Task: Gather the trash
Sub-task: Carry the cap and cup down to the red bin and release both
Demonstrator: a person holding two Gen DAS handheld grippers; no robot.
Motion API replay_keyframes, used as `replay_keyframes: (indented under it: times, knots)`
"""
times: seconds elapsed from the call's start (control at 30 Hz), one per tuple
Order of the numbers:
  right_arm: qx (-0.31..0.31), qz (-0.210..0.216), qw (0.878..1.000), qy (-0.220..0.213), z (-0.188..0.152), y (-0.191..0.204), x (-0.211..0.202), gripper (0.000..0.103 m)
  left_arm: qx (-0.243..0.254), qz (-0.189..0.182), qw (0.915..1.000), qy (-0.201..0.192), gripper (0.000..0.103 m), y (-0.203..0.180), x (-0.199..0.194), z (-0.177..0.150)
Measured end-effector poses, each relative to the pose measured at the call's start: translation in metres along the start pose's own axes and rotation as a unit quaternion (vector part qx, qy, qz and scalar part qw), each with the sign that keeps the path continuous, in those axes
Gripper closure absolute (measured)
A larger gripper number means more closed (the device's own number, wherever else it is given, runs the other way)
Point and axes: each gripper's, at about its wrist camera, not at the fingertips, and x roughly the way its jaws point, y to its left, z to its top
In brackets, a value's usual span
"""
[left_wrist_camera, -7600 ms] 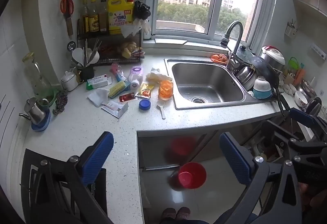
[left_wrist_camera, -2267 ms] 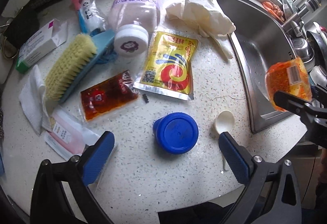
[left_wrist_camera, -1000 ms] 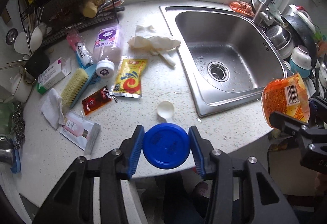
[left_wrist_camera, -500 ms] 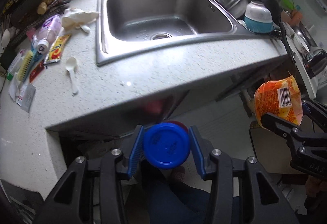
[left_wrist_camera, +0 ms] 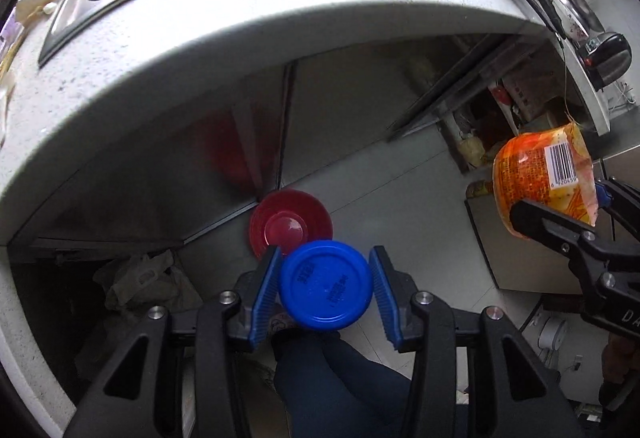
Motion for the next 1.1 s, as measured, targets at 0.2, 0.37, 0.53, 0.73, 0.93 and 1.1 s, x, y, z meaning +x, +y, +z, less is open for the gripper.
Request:
replay_keyframes:
  times: [0.2,0.37,0.53,0.73,0.93,1.1]
  knots:
    - [0.006,0.005,1.000,0.009,-0.008,-0.011,0.004,0.040,0.002,-0.010,0.9999,-0.009,0.040,-0.005,0.000,0.005]
    - [0.002,0.012,1.000,0.008,-0.010,-0.013,0.001,0.040,0.000,-0.002,0.9999,-0.016,0.032,-0.004,-0.016,0.004]
    - [-0.011,0.030,0.999,0.010,-0.010,-0.009,0.009,0.039,-0.018,0.021,0.9993,-0.026,0.031,0.009,-0.024,-0.005]
    - [-0.037,0.056,0.997,0.030,-0.010,0.007,0.045,0.039,-0.086,0.027,0.9955,-0.029,0.024,0.048,-0.022,-0.020]
    - [-0.061,0.070,0.994,0.059,-0.013,0.019,0.100,0.039,-0.120,0.066,0.9902,-0.027,0.019,0.078,-0.011,-0.037]
    - [-0.087,0.076,0.990,0.076,-0.014,0.026,0.132,0.038,-0.133,0.080,0.9875,-0.025,0.012,0.095,-0.011,-0.049]
